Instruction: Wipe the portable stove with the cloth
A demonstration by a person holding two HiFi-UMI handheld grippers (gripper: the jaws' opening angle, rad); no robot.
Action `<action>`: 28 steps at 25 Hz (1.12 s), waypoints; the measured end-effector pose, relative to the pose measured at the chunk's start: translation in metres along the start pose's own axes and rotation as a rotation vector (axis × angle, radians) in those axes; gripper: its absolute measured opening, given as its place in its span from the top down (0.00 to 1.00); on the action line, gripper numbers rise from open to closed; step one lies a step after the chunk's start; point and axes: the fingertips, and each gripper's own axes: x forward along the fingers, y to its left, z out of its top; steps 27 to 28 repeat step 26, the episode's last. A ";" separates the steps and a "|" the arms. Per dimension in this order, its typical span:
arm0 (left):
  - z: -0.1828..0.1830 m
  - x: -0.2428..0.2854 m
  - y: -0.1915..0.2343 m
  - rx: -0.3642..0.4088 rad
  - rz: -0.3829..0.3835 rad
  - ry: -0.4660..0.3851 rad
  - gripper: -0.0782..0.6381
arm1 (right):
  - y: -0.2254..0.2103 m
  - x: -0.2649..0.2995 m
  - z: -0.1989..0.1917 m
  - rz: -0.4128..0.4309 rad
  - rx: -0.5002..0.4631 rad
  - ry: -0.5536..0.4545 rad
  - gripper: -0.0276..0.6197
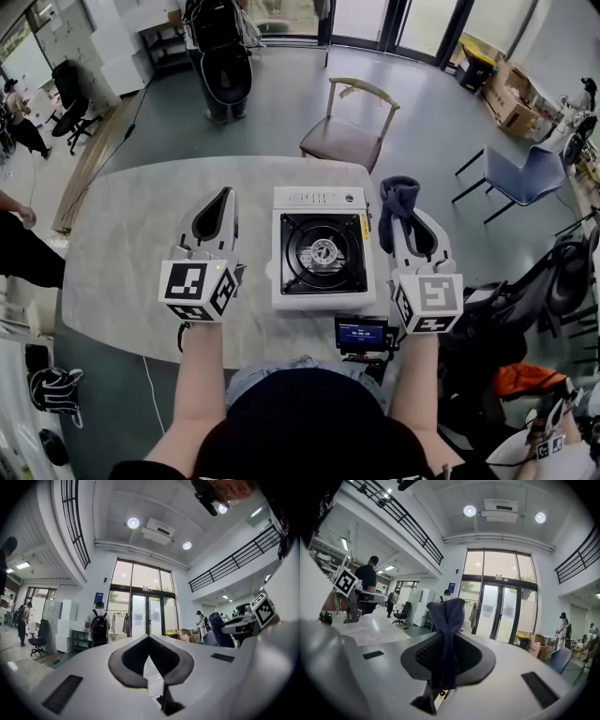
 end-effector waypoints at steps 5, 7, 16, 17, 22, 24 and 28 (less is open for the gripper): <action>0.006 -0.004 0.001 0.010 0.012 -0.030 0.88 | 0.000 -0.002 0.002 -0.015 -0.013 -0.004 0.83; 0.005 -0.004 0.000 0.012 0.010 -0.030 0.88 | -0.001 -0.003 0.002 -0.019 -0.005 -0.008 0.83; 0.005 -0.004 -0.006 0.015 -0.004 -0.027 0.88 | -0.005 -0.010 0.001 -0.041 0.000 -0.008 0.83; 0.005 -0.004 -0.006 0.015 -0.005 -0.025 0.88 | -0.005 -0.010 0.001 -0.042 0.000 -0.006 0.83; 0.003 -0.004 -0.006 0.014 -0.010 -0.017 0.88 | -0.003 -0.010 0.001 -0.042 -0.001 -0.002 0.83; 0.003 -0.003 -0.005 0.013 -0.011 -0.019 0.88 | -0.002 -0.010 0.002 -0.042 -0.002 -0.004 0.83; 0.003 -0.003 -0.003 0.013 -0.011 -0.022 0.88 | -0.001 -0.009 0.003 -0.042 -0.003 -0.006 0.83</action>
